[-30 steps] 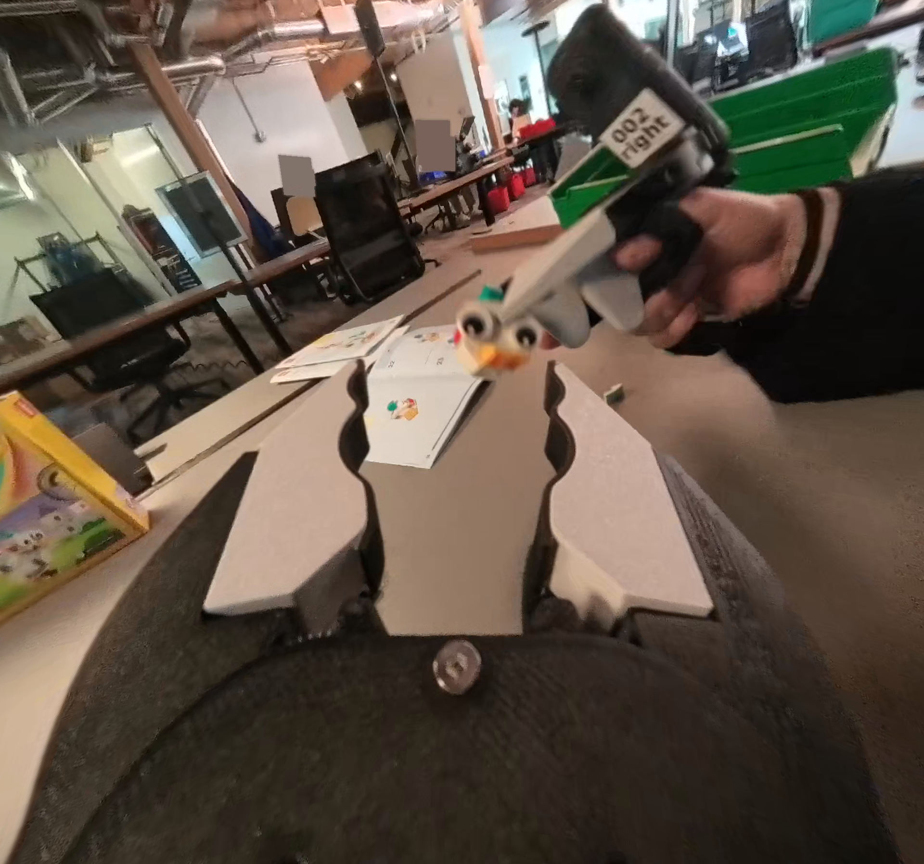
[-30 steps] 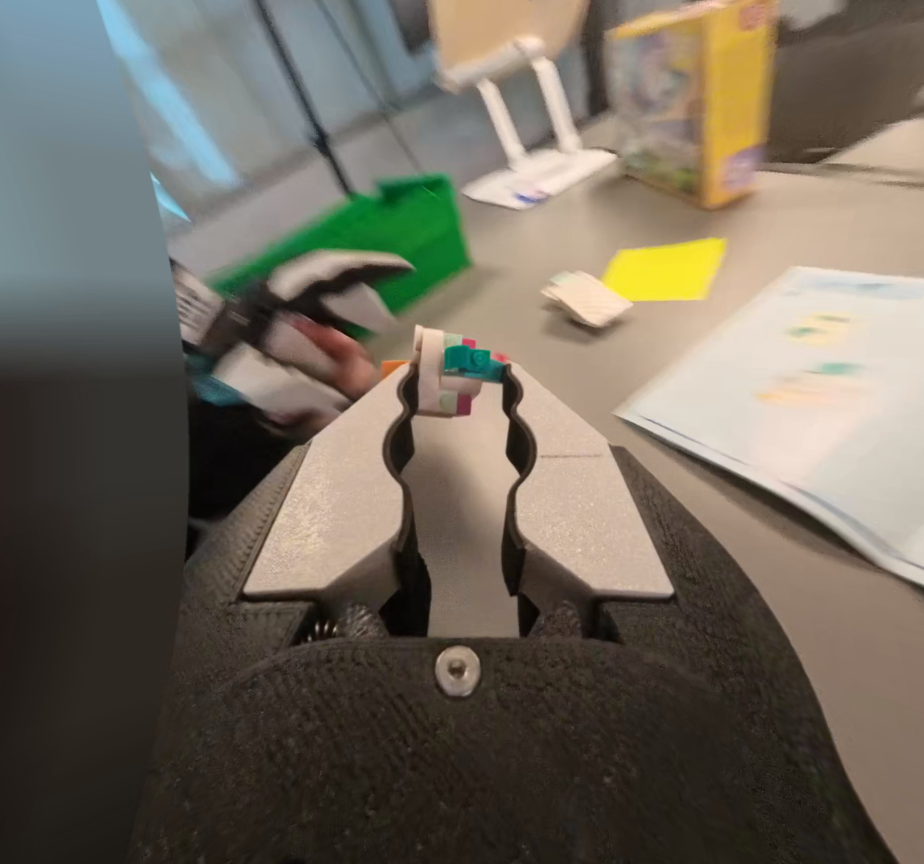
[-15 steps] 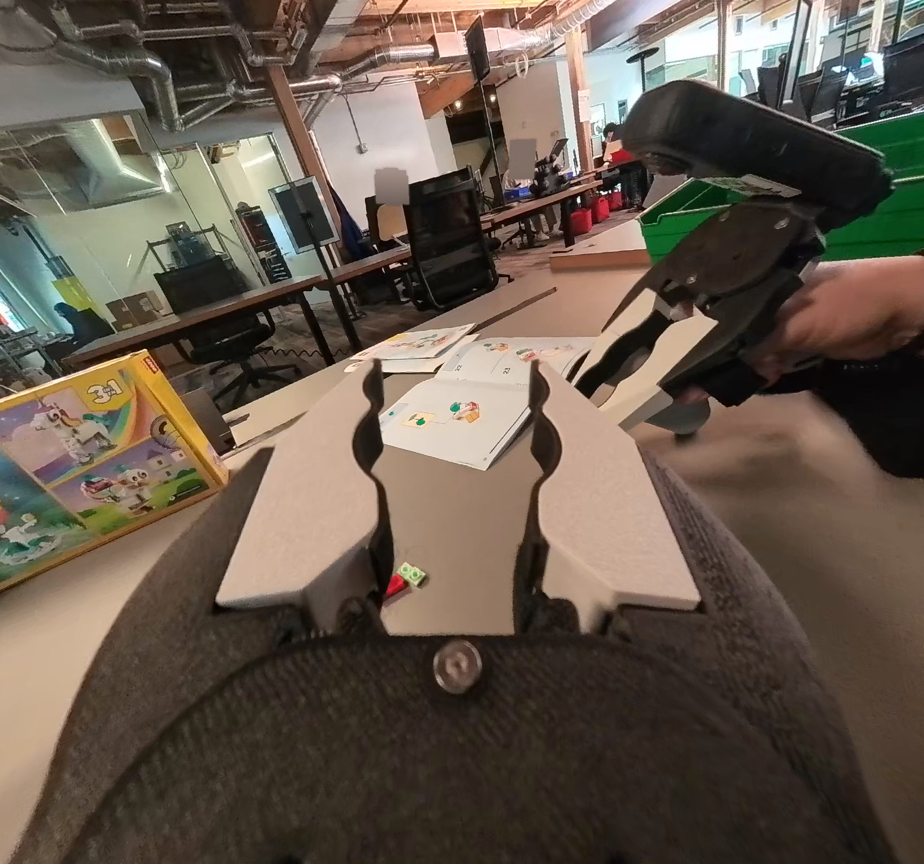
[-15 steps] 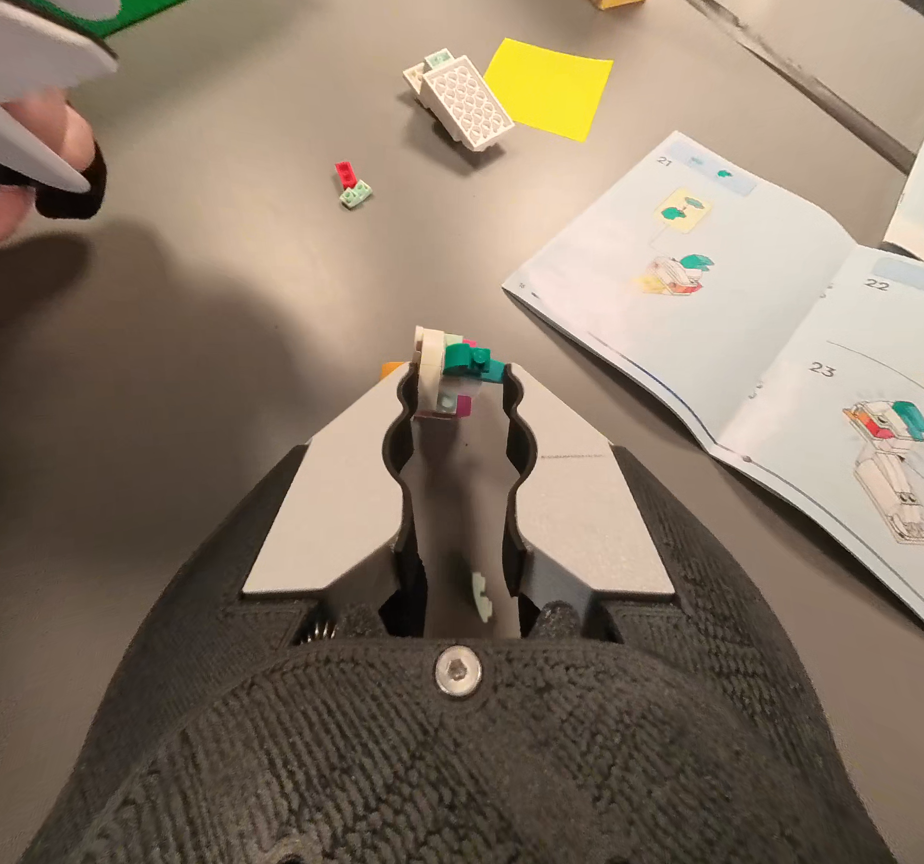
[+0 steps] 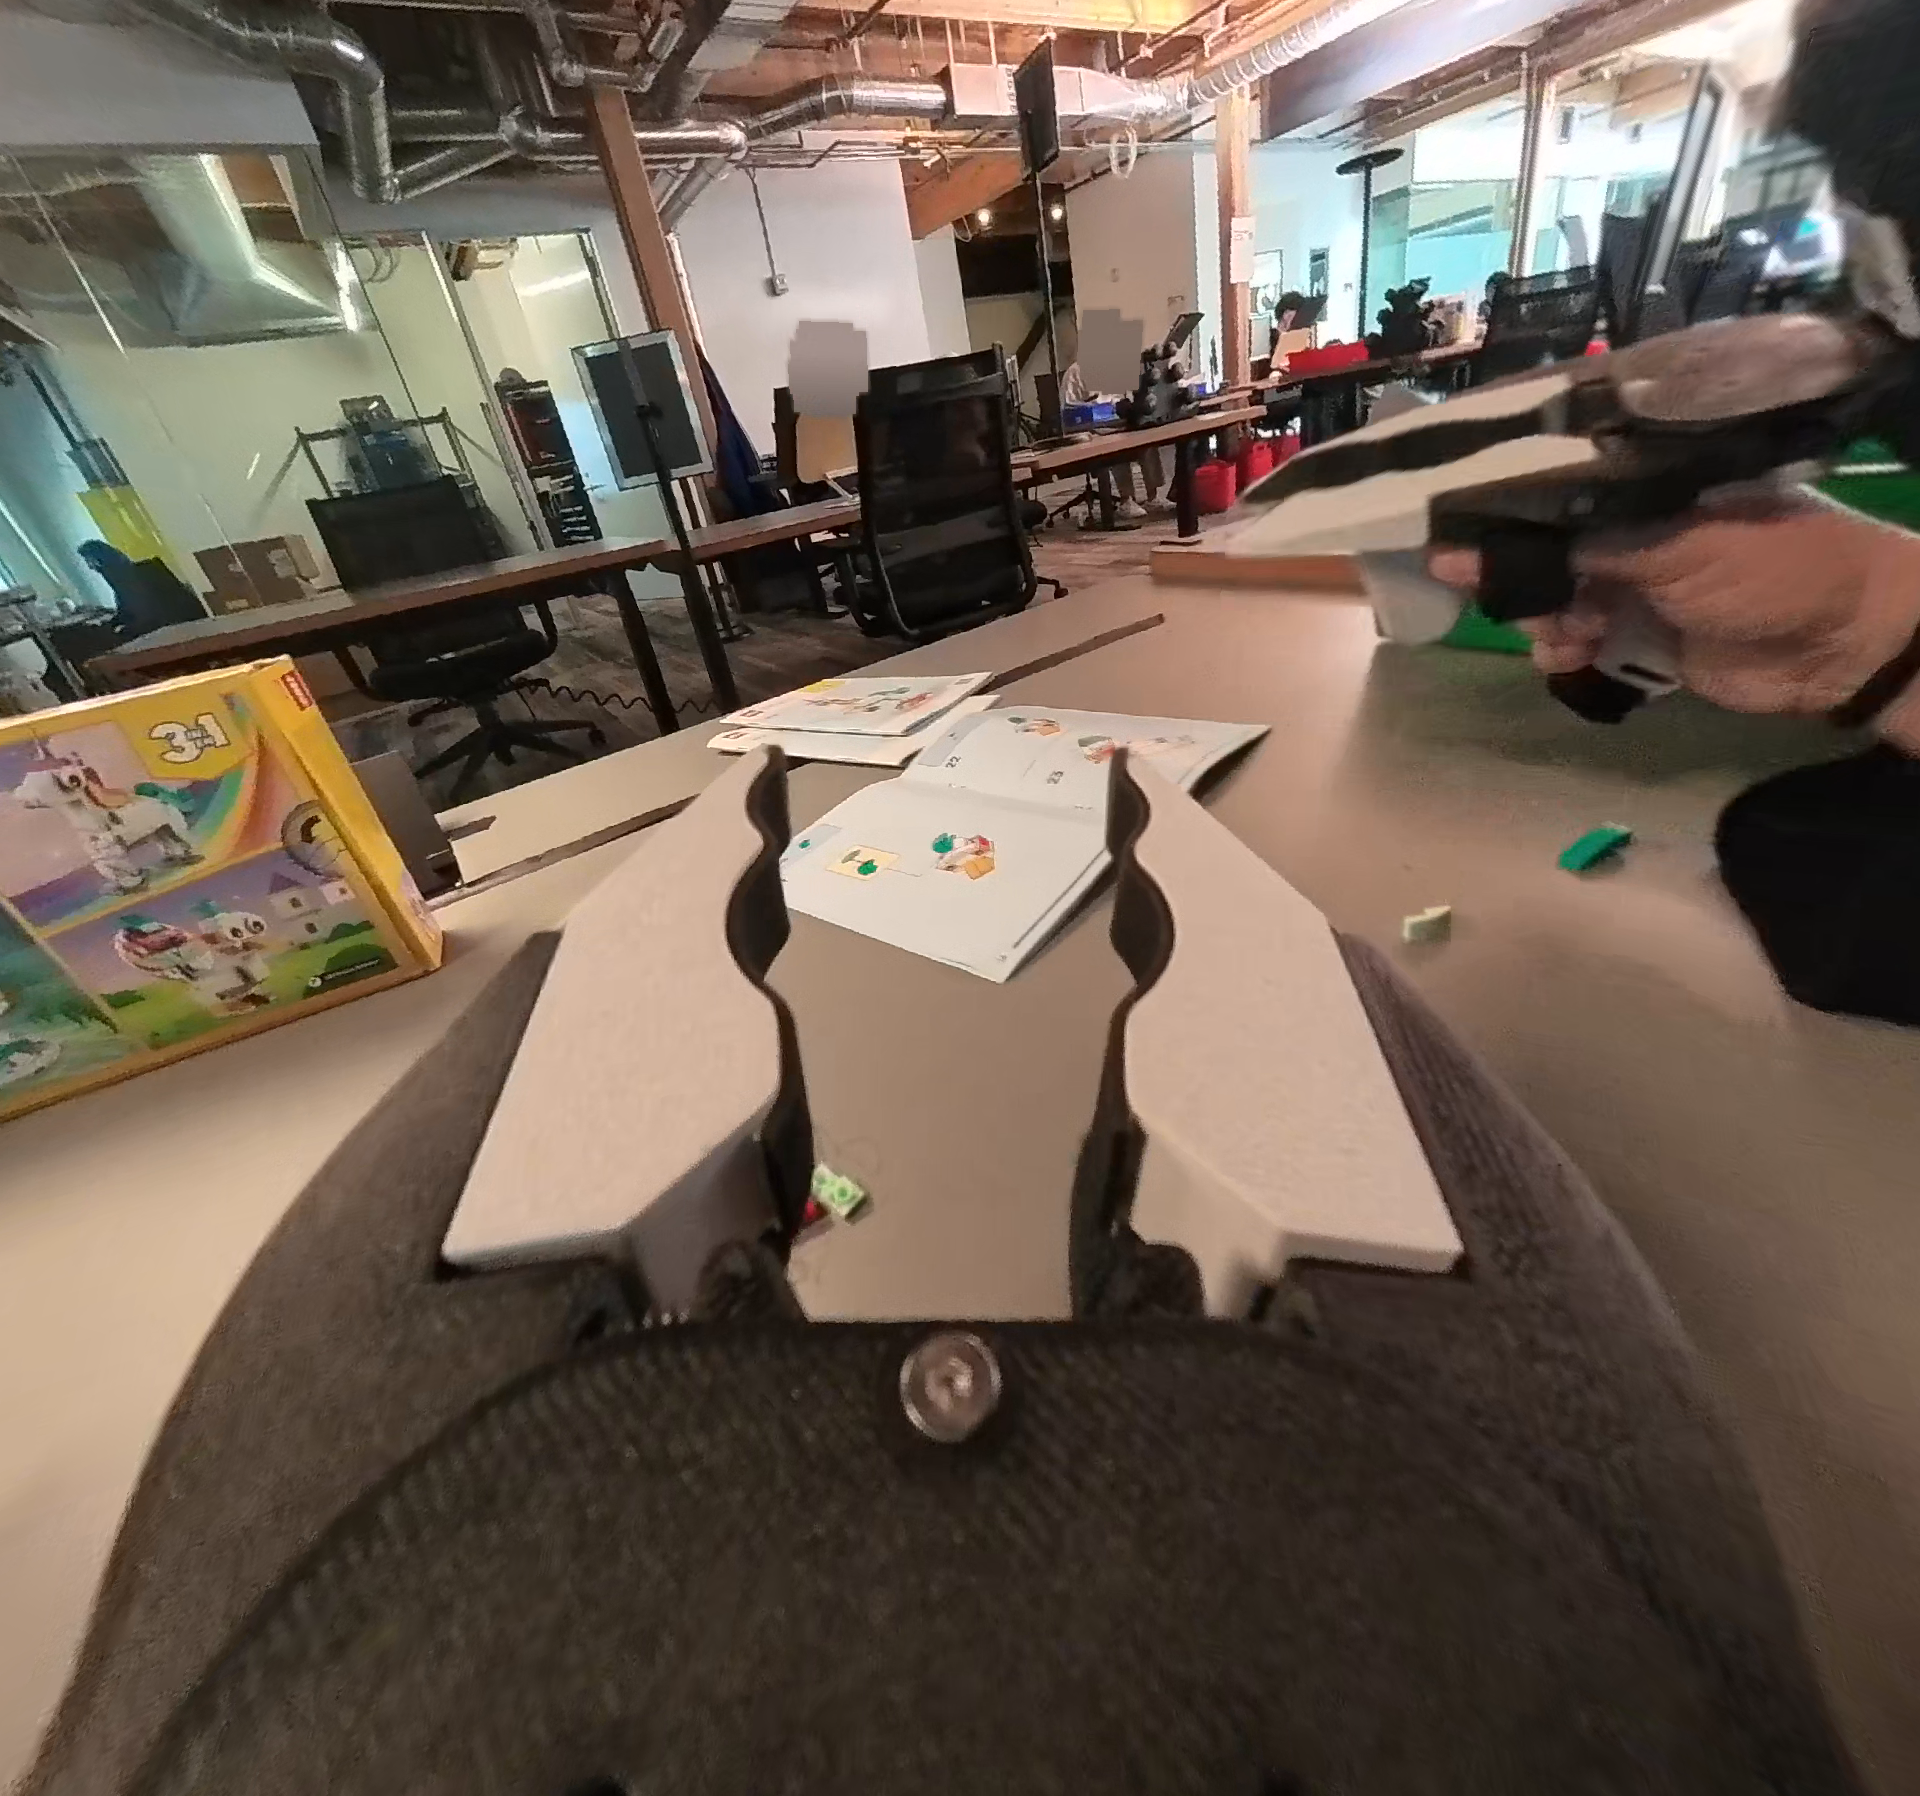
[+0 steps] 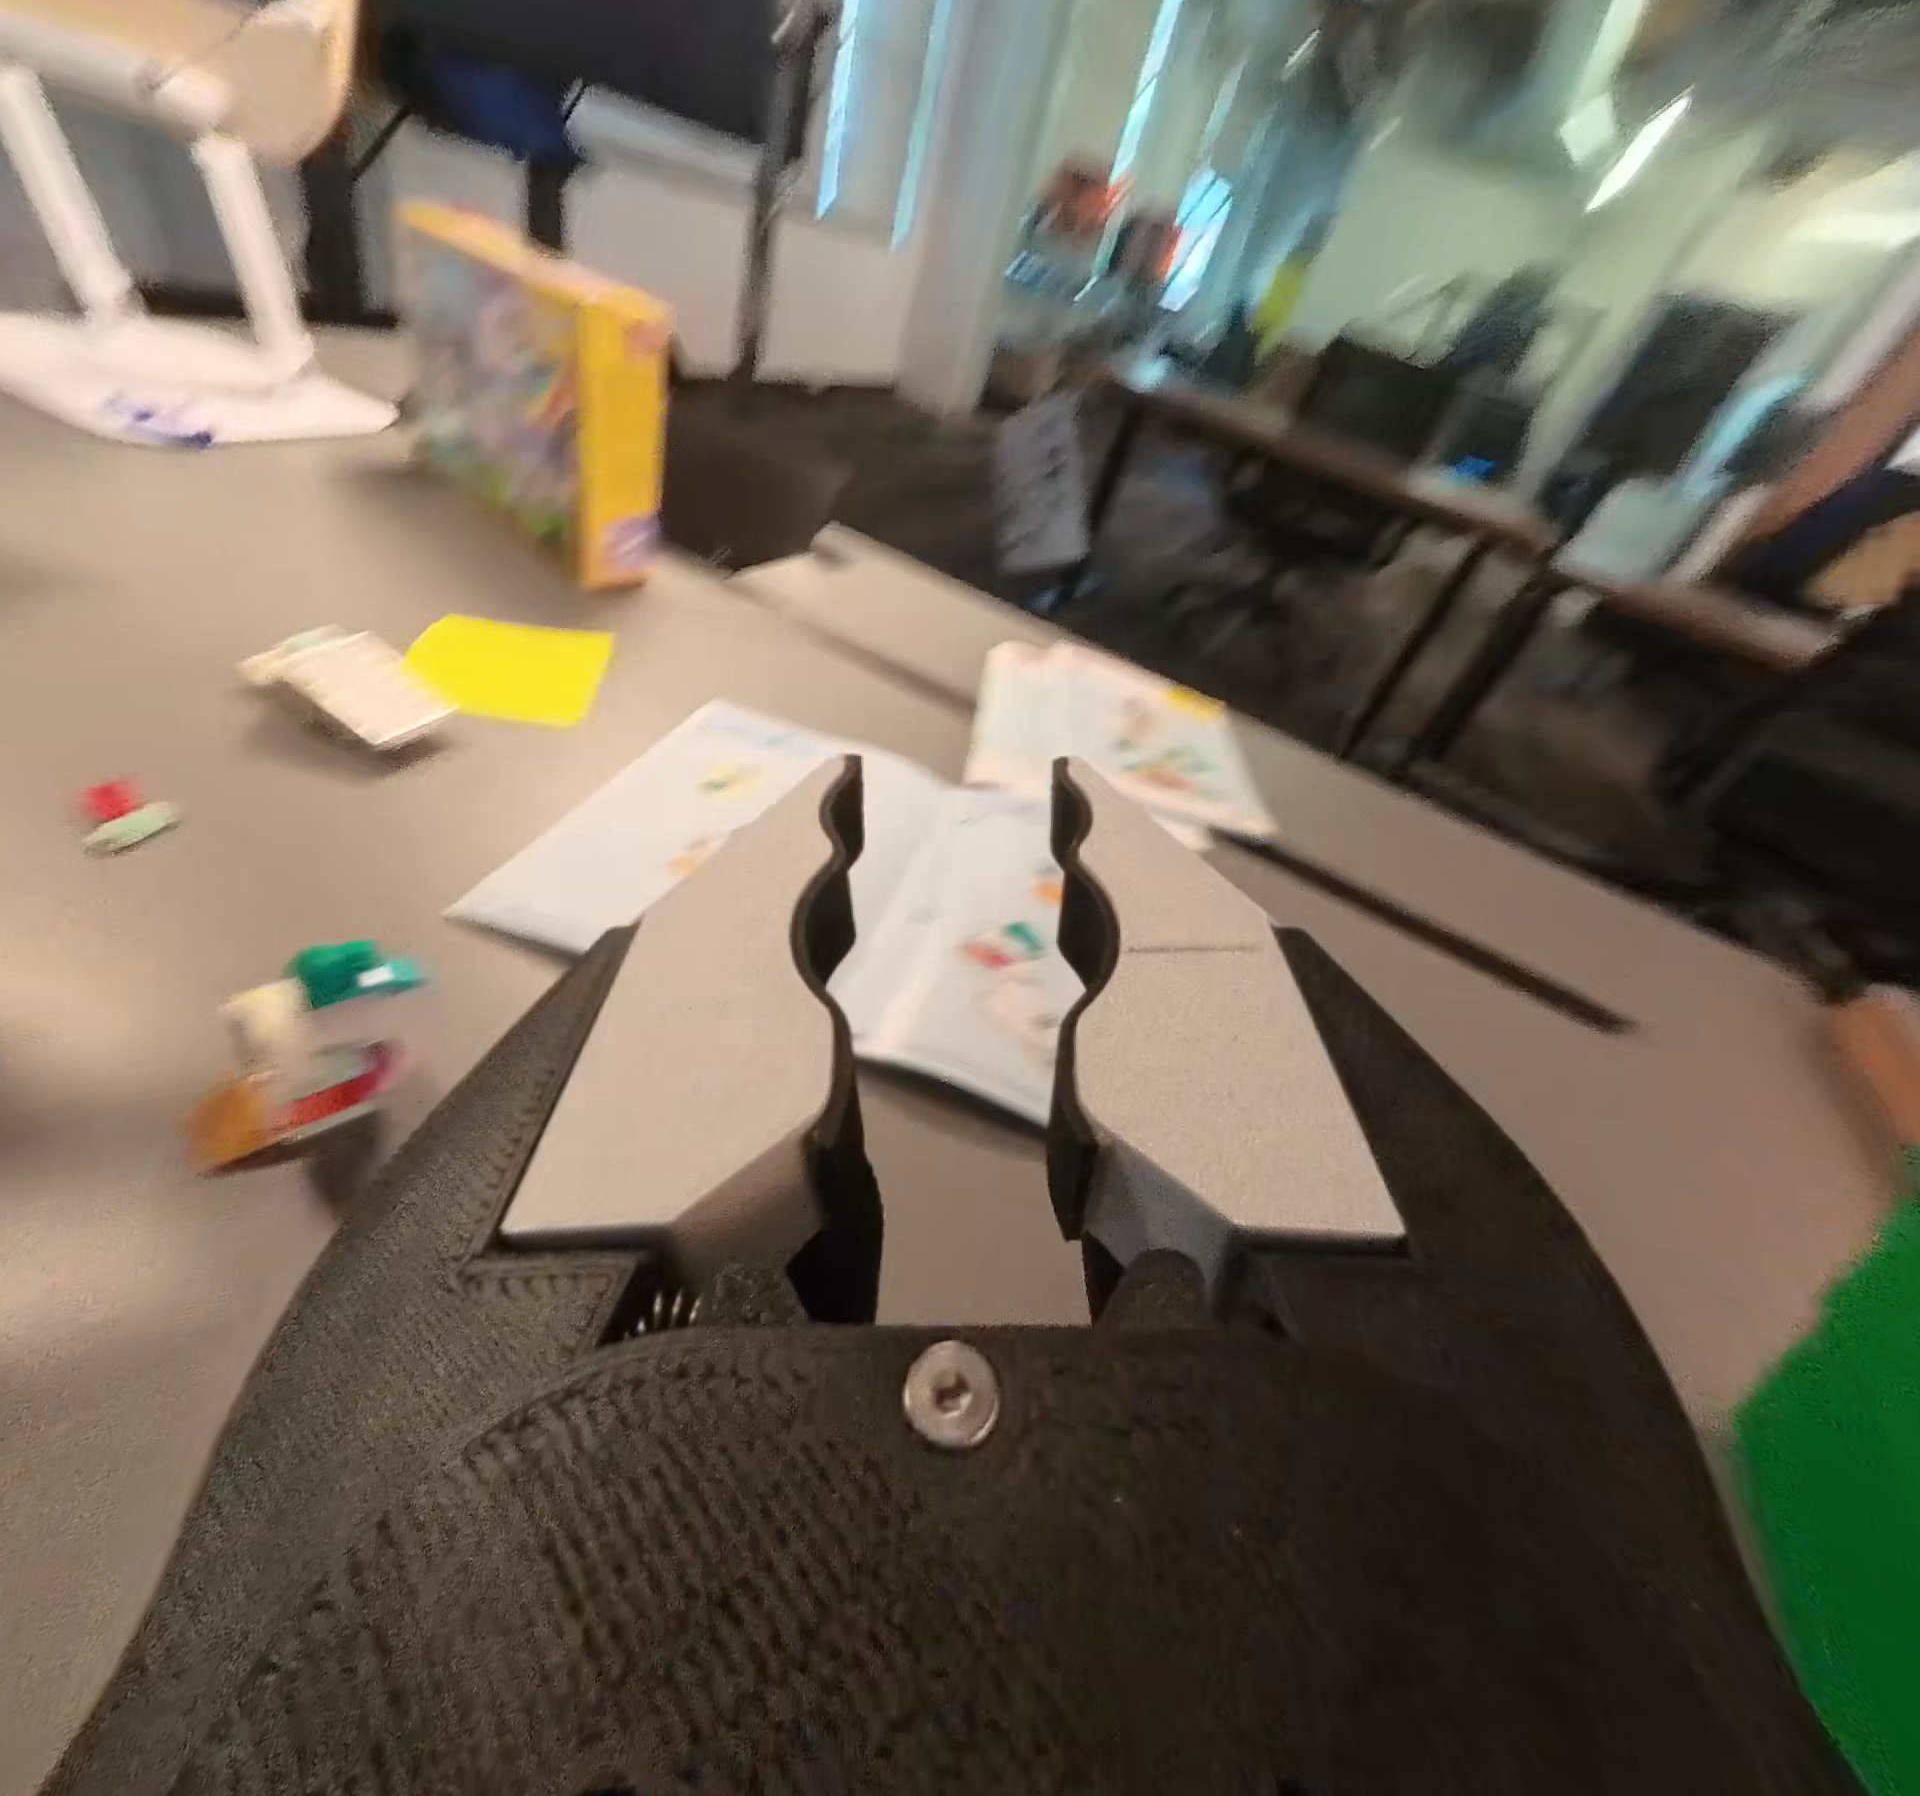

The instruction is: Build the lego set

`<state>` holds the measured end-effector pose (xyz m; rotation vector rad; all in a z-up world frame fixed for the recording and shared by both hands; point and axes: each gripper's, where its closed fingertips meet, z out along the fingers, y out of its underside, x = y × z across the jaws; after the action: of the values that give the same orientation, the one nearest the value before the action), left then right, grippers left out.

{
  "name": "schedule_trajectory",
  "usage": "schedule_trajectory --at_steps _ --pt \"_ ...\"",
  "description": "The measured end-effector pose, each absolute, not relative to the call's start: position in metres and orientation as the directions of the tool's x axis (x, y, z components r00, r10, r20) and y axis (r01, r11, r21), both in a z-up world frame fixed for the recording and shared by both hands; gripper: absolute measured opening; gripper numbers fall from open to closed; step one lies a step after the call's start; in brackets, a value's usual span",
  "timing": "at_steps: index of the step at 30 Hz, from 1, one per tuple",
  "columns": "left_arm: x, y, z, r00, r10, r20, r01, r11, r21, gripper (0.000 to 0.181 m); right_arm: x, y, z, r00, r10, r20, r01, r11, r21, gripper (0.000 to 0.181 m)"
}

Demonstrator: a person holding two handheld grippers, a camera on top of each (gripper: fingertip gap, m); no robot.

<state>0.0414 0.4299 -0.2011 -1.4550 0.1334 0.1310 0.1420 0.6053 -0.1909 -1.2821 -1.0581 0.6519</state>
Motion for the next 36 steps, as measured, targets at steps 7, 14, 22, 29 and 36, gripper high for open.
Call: schedule_trajectory --at_steps 7,14,22,29,36 --pt "0.021 0.466 -0.178 0.978 0.098 -0.182 -0.196 0.167 -0.966 0.064 0.212 0.669 -0.165 0.726 0.58 0.37 0.085 0.459 -0.884 0.024" --pt "0.015 0.5 -0.192 0.961 0.101 -0.259 -0.273 0.175 -0.946 0.062 0.192 0.67 -0.186 0.669 0.494 0.554 0.215 0.586 -0.782 0.017" --pt "0.02 0.491 -0.185 0.965 0.034 -0.259 -0.261 0.202 -0.944 0.062 0.188 0.679 -0.186 0.698 0.529 0.483 0.163 0.539 -0.826 0.015" --pt "0.016 0.488 -0.183 0.984 0.017 -0.176 -0.175 0.211 -0.962 0.062 0.197 0.687 -0.182 0.739 0.542 0.401 0.107 0.494 -0.863 0.015" --pt "0.021 0.491 -0.187 0.981 0.005 -0.192 -0.189 0.197 -0.962 0.061 0.197 0.685 -0.181 0.735 0.541 0.409 0.107 0.503 -0.857 0.015"
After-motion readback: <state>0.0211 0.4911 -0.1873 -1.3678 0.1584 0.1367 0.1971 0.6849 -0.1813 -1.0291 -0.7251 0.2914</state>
